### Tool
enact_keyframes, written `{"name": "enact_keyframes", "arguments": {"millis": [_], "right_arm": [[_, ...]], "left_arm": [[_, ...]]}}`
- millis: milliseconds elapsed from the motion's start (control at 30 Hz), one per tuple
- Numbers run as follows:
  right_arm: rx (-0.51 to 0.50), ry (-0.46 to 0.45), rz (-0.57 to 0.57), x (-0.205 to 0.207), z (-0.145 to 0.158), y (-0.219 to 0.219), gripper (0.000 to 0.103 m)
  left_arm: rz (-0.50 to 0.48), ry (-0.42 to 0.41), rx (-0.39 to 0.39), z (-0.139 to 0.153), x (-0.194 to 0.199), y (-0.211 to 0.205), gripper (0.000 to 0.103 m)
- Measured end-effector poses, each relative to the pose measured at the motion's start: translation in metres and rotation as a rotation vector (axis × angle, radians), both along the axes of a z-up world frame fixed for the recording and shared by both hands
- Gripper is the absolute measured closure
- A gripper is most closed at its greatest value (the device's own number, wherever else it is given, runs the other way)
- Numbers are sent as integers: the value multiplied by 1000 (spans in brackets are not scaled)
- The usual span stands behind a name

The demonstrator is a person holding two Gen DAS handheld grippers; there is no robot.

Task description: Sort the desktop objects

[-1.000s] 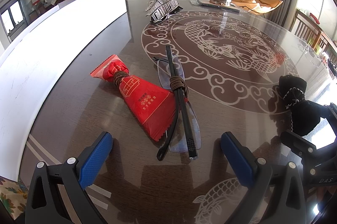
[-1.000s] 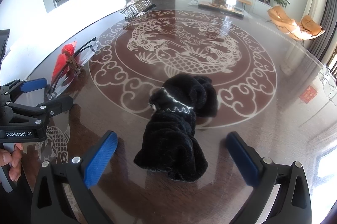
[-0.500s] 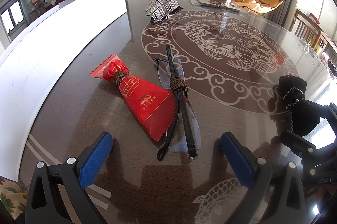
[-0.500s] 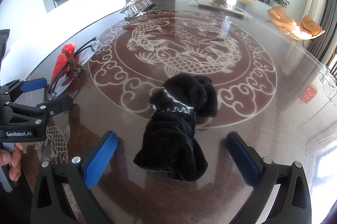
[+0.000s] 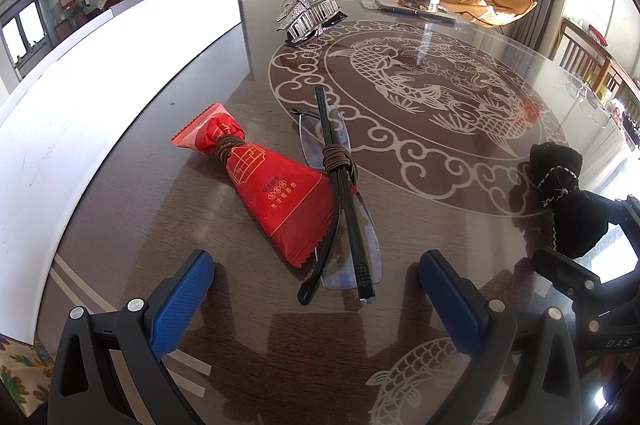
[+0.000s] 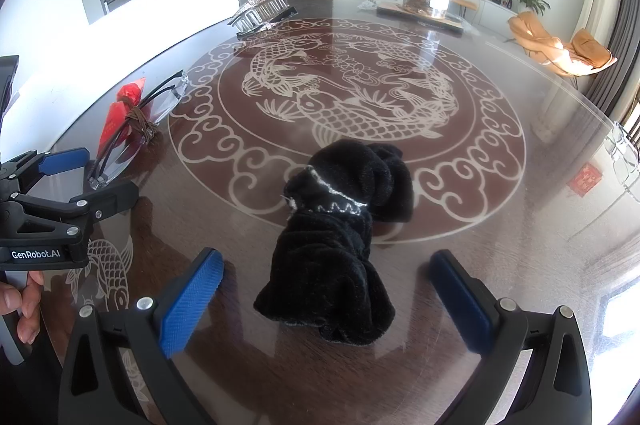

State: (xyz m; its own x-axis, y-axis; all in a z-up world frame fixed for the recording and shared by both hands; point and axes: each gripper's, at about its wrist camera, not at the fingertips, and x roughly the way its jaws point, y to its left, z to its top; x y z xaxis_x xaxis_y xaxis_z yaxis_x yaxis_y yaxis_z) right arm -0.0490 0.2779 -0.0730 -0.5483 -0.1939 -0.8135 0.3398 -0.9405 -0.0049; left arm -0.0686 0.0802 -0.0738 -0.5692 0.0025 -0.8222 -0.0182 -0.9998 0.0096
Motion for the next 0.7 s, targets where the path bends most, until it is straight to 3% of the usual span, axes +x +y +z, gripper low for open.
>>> {"name": "enact_keyframes", "arguments": {"millis": [367,433,533,633,700], "right_arm": [[-2,0,1,0,0,0,0],[-1,0,2,0,0,0,0],[-7,3,1,0,1,1,0],[-27,12,-2,1,3,4,0],[-45,19,-5,2,4,7,0]], "left_arm": [[1,-12,26,3,-1,-5,0],[26,57,129,18,6,-22,0],[84,153,372,34,22,-62,0],[118,159,604,31,30,-94,0],[104,149,655,29,30,-98,0]]}}
